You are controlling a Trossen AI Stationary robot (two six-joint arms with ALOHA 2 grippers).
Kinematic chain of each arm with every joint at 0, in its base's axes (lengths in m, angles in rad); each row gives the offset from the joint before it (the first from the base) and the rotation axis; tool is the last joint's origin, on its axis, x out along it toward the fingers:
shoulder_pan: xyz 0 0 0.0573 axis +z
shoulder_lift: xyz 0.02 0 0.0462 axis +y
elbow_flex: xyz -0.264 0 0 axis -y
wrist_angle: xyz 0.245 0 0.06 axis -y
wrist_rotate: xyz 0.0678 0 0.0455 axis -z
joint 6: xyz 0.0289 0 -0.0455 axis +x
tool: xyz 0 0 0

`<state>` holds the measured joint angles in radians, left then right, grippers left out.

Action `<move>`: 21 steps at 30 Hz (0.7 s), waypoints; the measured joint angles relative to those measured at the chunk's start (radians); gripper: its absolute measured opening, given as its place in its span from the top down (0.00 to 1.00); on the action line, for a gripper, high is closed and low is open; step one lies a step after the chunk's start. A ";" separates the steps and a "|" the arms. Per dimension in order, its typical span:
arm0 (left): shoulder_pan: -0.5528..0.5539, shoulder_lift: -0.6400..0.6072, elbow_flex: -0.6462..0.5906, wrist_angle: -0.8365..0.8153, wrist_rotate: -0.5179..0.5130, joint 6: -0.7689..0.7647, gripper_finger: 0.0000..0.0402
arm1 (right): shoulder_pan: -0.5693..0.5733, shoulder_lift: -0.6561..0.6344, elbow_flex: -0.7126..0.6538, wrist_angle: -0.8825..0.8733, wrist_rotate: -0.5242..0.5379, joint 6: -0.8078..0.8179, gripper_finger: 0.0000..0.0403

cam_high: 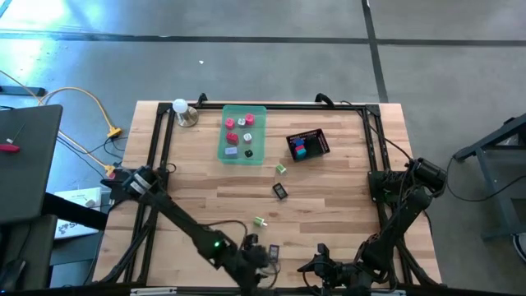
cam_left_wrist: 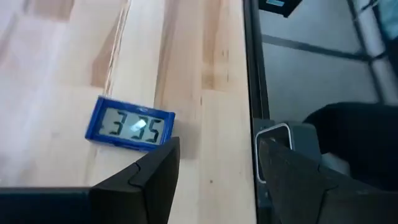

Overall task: Pick & Place Office items
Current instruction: Put the dark blue digital clock into the black bin

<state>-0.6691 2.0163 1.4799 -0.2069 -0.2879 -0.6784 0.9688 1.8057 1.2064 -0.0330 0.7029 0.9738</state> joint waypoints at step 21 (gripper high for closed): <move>0.072 -0.001 0.269 -0.338 0.308 0.295 0.46 | 0.000 0.000 0.000 0.000 -0.006 -0.009 0.42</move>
<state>-0.5968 2.0151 1.7492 -0.5447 0.0201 -0.3838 0.9688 1.8057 1.2064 -0.0334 0.6968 0.9649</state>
